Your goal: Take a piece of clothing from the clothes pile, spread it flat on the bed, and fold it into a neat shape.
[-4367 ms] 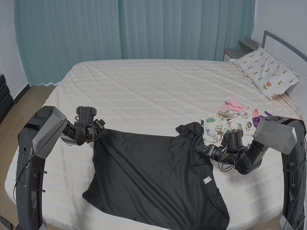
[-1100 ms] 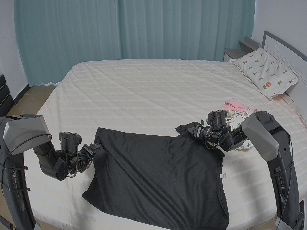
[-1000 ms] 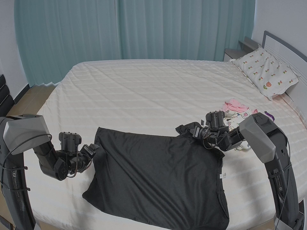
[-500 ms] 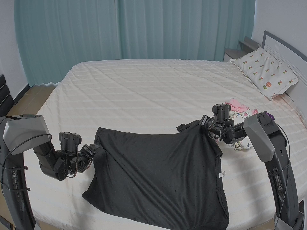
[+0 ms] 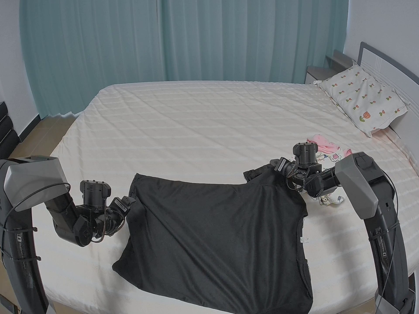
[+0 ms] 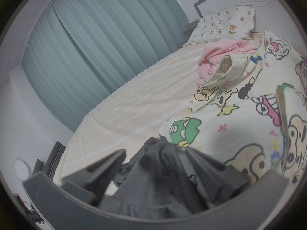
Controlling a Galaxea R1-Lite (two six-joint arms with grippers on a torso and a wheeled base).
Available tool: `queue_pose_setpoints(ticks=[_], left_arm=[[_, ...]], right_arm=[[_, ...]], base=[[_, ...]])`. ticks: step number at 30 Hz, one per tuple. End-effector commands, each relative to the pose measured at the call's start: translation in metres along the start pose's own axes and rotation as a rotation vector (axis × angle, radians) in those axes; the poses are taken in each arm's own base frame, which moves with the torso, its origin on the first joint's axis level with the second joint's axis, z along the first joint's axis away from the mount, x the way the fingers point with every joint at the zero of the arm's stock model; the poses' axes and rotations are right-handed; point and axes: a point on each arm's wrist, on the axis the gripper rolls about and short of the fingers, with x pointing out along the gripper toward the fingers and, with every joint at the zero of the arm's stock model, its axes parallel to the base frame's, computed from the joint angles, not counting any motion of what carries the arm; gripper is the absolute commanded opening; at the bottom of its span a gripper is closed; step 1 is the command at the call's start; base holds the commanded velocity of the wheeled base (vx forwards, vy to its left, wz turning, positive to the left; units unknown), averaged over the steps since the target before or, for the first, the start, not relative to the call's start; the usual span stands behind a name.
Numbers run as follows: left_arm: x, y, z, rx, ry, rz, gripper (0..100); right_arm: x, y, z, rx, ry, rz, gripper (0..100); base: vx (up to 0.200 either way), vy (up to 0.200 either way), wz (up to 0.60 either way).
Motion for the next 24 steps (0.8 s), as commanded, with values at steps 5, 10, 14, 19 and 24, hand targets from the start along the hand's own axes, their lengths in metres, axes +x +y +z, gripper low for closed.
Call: queue_pose_setpoints(ticks=[5,10,14,19,24], left_arm=[[-0.02,-0.01,0.007,-0.001,-0.023,-0.04,100],[-0.032,-0.013,0.003,0.011,-0.015,-0.049,100],[-0.041,-0.009,-0.002,0.019,0.018,-0.047,100],[-0.061,0.011,-0.018,0.02,0.151,-0.027,100],[-0.063,0.017,-0.025,0.03,0.176,0.001,100]], right_arm=[[-0.07,0.015,0.023,0.03,0.013,0.079,100],[-0.132,0.001,0.0,0.032,0.118,0.076,100],[-0.164,-0.01,-0.016,0.074,0.151,0.081,100],[-0.211,-0.03,-0.045,0.176,0.174,0.071,100],[-0.23,-0.035,-0.066,0.251,0.213,0.055,100]], base=[[0.0,0.0,0.0],[-0.16,0.0,0.0],[-0.2,0.0,0.0],[-0.2,0.0,0.0],[-0.2,0.0,0.0]])
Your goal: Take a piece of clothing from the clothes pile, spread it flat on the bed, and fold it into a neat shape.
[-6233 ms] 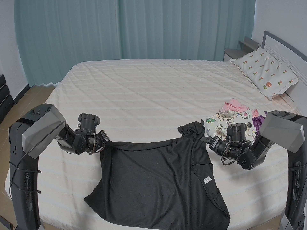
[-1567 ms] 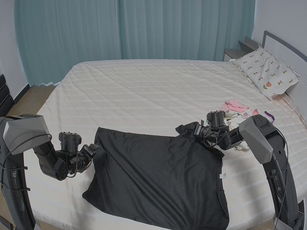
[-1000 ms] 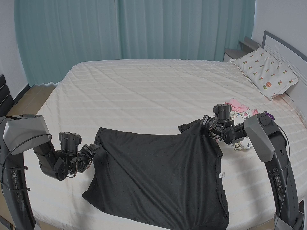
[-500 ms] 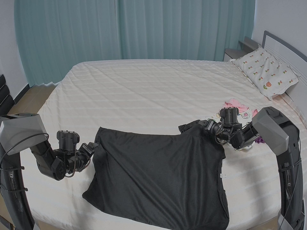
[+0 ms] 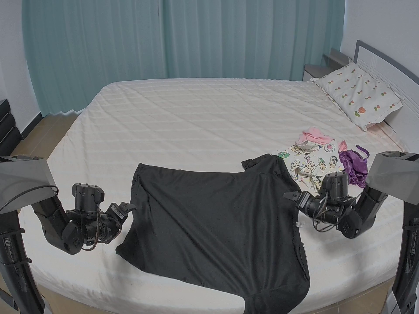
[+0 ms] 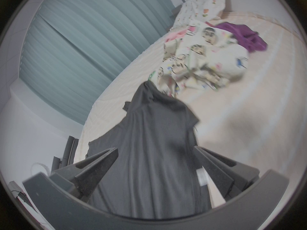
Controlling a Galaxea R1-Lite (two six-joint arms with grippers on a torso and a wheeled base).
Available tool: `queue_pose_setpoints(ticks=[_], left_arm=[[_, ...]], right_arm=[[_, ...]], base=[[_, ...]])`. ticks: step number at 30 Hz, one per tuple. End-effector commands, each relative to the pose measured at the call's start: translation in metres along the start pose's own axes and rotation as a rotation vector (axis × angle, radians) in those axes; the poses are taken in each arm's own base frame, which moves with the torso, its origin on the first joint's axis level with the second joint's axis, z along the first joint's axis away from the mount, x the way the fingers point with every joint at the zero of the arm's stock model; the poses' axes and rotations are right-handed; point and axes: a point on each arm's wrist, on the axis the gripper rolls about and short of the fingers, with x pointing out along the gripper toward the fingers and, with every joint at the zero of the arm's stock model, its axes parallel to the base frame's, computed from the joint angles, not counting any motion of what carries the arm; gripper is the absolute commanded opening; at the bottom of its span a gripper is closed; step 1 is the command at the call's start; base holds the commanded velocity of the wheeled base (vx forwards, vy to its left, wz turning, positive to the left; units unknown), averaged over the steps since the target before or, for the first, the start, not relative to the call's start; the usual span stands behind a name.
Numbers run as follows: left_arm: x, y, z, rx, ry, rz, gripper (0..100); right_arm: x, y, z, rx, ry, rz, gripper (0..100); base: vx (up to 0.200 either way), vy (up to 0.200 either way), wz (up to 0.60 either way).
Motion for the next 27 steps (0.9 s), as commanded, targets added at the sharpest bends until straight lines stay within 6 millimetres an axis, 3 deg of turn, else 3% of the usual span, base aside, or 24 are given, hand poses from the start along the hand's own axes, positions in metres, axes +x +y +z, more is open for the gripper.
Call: queue_pose_setpoints(ticks=[1,9,27], left_arm=[[-0.023,0.014,-0.018,0.012,0.094,0.025,100],[-0.007,0.019,-0.035,0.079,0.136,0.071,100],[0.05,0.01,-0.027,0.203,-0.048,0.161,100]], right_arm=[[-0.069,-0.006,-0.032,0.137,0.027,0.047,100],[-0.071,-0.02,-0.047,0.183,0.081,-0.005,100],[-0.07,-0.021,-0.059,0.161,0.065,0.039,100]], base=[[-0.2,0.0,0.0],[-0.05,0.0,0.0],[0.0,0.0,0.0]])
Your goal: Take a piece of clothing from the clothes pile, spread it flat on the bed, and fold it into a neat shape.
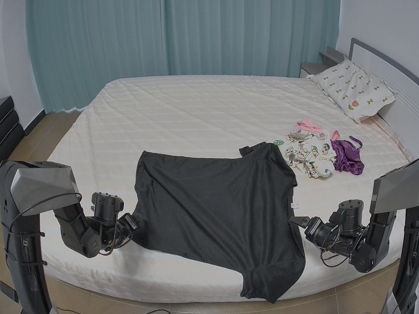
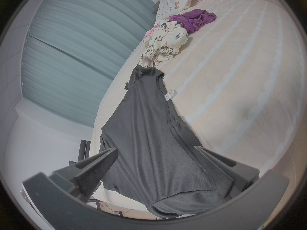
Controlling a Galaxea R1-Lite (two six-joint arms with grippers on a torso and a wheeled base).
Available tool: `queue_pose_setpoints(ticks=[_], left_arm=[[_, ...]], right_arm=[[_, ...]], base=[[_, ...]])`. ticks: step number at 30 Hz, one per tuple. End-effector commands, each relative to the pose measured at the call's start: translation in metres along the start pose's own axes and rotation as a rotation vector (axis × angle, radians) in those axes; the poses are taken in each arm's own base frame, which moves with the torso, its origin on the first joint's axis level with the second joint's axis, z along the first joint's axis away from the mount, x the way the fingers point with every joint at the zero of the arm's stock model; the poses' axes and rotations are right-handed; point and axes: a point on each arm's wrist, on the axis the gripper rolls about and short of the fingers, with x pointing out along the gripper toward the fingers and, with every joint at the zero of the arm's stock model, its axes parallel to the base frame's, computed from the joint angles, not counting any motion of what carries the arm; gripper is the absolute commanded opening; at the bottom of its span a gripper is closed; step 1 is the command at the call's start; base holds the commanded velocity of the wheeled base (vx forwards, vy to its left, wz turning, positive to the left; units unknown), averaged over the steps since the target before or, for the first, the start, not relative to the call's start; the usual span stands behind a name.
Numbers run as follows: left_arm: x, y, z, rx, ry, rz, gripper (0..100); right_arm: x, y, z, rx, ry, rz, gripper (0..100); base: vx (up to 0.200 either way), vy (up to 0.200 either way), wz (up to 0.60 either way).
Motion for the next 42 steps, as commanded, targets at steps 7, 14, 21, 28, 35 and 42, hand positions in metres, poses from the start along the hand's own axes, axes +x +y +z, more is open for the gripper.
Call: queue_pose_setpoints(ticks=[7,14,21,28,35,42], left_arm=[[0.023,0.009,-0.016,0.115,-0.04,0.126,0],[0.008,0.016,-0.018,0.125,-0.018,0.154,0],[-0.024,0.025,-0.019,0.177,0.03,0.193,0],[-0.044,0.035,-0.023,0.217,0.124,0.254,0],[-0.044,0.046,-0.023,0.225,0.172,0.287,0],[-0.045,0.052,-0.02,0.201,0.213,0.263,0]], right_arm=[[-0.001,-0.002,-0.006,-0.009,0.021,-0.015,100],[-0.006,-0.008,-0.011,-0.064,0.046,-0.044,100],[-0.014,-0.024,-0.023,-0.19,0.117,-0.111,100],[-0.009,-0.036,-0.029,-0.253,0.158,-0.148,100],[0.004,-0.032,-0.027,-0.297,0.152,-0.12,100],[0.019,-0.032,-0.026,-0.324,0.197,-0.102,0]], base=[[0.0,0.0,0.0],[0.0,0.0,0.0],[0.0,0.0,0.0],[0.0,0.0,0.0],[0.0,0.0,0.0],[0.0,0.0,0.0]])
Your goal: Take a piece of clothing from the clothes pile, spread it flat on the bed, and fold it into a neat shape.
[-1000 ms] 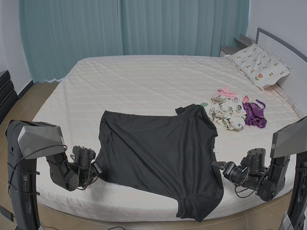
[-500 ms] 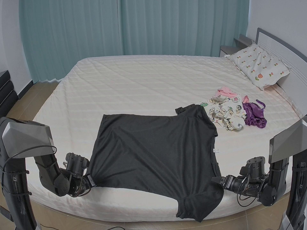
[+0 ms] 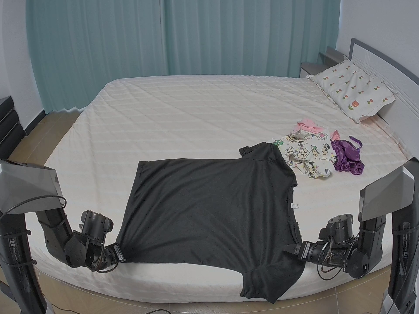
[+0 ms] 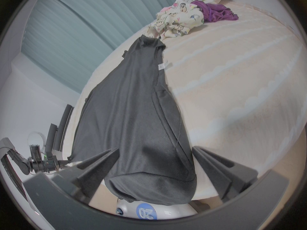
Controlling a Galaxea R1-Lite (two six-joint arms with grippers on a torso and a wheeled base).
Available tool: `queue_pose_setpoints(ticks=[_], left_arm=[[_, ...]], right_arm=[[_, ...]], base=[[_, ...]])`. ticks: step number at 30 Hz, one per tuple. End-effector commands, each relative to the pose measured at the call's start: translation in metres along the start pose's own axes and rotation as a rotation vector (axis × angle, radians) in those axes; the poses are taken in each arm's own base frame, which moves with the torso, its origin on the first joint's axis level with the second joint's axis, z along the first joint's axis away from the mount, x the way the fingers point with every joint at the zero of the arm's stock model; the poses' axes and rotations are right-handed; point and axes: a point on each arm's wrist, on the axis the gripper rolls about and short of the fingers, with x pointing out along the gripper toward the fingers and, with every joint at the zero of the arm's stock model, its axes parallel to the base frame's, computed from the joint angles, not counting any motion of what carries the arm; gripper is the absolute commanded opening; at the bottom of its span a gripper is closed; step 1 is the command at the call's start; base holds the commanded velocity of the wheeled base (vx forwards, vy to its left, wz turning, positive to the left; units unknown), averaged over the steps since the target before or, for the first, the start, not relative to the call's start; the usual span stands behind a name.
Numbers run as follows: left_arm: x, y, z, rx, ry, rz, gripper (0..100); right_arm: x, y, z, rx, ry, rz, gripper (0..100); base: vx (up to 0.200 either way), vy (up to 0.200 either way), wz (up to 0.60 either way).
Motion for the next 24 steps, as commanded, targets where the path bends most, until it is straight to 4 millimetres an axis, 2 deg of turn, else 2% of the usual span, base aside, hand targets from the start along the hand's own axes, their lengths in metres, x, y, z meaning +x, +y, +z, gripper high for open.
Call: queue_pose_setpoints(ticks=[1,6,10,18,24], left_arm=[[0.0,0.005,0.001,-0.015,0.011,-0.001,0],[-0.001,0.008,-0.003,-0.009,0.029,0.007,0],[-0.003,0.011,-0.007,0.017,0.041,0.013,0],[-0.006,0.013,-0.018,0.051,0.076,0.026,0],[-0.008,0.017,-0.025,0.084,0.097,0.04,0]], right_arm=[[0.008,-0.002,0.002,-0.033,0.022,-0.006,0],[0.009,-0.009,0.01,-0.104,0.007,-0.029,0],[0.009,-0.019,0.021,-0.085,-0.031,-0.049,0],[-0.007,-0.026,0.044,-0.056,-0.089,0.003,0],[-0.008,-0.03,0.045,-0.061,-0.068,-0.011,0]], base=[[0.0,0.0,0.0],[0.0,0.0,0.0],[0.0,0.0,0.0],[0.0,0.0,0.0],[0.0,0.0,0.0]])
